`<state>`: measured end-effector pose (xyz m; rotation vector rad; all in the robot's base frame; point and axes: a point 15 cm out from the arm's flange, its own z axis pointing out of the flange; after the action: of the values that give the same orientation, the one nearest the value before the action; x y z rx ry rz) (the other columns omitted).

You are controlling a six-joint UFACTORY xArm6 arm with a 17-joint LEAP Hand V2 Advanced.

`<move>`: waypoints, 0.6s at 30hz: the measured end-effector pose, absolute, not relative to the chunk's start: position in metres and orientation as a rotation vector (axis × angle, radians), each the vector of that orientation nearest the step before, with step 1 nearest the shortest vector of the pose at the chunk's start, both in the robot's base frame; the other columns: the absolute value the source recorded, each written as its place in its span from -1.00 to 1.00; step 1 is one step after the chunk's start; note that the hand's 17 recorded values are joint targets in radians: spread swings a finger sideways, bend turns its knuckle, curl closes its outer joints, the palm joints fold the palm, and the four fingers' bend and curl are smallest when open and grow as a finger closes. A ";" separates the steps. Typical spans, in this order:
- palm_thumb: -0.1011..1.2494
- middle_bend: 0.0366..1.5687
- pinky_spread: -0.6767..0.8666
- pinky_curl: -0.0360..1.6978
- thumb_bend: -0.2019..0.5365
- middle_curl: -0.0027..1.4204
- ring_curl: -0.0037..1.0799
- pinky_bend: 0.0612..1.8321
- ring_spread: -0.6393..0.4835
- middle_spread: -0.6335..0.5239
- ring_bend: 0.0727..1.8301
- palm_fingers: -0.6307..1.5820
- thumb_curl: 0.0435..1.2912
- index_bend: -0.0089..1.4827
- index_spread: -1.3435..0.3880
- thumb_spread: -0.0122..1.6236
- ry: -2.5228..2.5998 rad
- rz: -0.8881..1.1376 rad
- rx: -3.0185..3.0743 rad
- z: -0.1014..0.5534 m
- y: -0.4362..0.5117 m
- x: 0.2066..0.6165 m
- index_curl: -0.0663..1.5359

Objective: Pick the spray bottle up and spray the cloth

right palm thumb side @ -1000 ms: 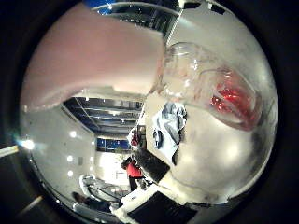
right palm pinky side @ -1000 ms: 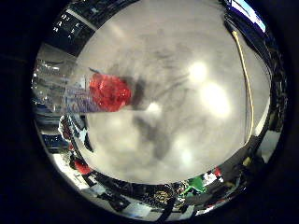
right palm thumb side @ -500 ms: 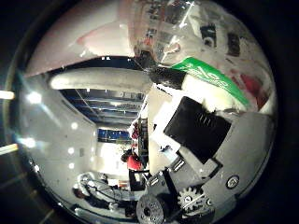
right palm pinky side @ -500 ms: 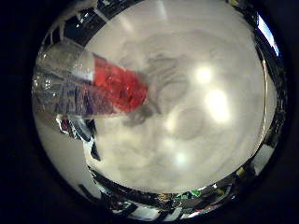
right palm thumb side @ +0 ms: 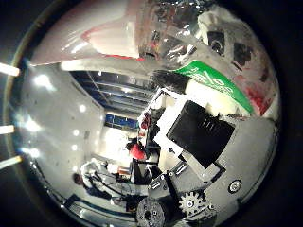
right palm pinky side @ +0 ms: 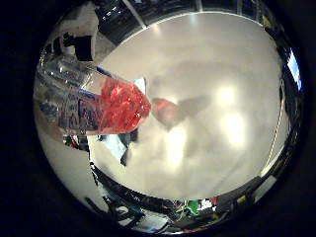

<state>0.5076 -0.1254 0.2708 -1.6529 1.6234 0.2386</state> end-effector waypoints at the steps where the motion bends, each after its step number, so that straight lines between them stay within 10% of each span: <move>1: 0.72 0.78 -0.35 0.20 -0.49 -0.01 0.31 0.34 -0.22 -0.07 0.53 0.57 -0.19 0.67 0.34 0.25 1.608 0.214 -1.709 0.281 -0.120 0.505 0.04; 18: 0.72 0.80 -0.30 0.59 -0.50 -0.04 0.39 0.17 -0.22 -0.04 0.51 0.58 -0.02 0.69 0.35 0.17 1.557 -0.393 -2.370 0.327 -0.096 0.490 0.01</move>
<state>0.4898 -0.0955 0.3275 -2.3704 1.5572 -0.3926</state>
